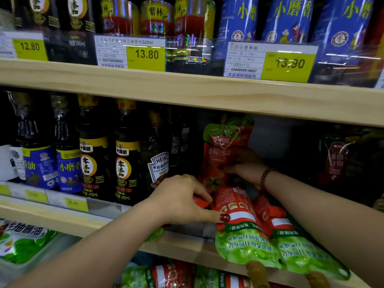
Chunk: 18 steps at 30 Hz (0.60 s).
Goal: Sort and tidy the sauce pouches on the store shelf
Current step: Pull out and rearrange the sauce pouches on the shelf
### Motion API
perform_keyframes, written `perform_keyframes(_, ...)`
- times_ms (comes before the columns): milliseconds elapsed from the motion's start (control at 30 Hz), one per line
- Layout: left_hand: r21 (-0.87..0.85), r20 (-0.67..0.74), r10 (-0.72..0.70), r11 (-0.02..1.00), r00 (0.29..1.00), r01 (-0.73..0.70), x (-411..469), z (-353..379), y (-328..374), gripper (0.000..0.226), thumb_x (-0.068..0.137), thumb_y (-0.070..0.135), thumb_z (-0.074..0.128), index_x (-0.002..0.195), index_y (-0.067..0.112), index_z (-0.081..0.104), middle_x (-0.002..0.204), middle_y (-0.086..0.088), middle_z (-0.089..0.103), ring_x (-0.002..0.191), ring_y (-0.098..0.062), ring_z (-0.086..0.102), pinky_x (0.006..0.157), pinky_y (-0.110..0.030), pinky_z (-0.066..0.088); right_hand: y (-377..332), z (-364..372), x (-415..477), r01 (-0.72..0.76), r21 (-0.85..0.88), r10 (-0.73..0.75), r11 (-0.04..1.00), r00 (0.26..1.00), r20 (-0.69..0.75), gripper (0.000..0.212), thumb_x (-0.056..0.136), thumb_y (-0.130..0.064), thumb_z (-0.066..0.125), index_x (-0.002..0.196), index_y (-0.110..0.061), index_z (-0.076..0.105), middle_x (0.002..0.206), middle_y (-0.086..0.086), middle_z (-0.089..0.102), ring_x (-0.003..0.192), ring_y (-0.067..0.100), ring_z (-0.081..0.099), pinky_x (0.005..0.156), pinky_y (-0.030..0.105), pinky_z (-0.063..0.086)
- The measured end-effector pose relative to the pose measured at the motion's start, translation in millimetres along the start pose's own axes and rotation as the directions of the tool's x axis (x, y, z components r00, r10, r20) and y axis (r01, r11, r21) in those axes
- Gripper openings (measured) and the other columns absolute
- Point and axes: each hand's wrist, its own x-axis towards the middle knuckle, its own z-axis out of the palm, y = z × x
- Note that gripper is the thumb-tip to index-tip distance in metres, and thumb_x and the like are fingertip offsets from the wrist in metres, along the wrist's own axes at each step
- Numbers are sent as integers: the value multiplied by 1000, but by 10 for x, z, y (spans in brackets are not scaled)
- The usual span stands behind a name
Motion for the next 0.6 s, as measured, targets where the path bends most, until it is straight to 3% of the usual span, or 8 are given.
perform_keyframes(433,-8,-54,-8,1000,999,7,2,55,-41,49,63,73,60,103,45,66,121,21,55,111,-1,49,92,-24,41,-135,262,265,103,3,-104,995,994,19,45,80,-3,69,122,-6,55,125,15,59,115,28,55,87,32,47)
perform_keyframes(600,0,-61,-8,1000,998,8,-8,52,-32,48,64,72,59,104,45,65,121,21,54,112,-2,48,90,-22,39,-141,259,249,80,-5,-80,997,996,48,46,82,-4,66,125,-8,53,127,14,57,116,29,54,85,32,47)
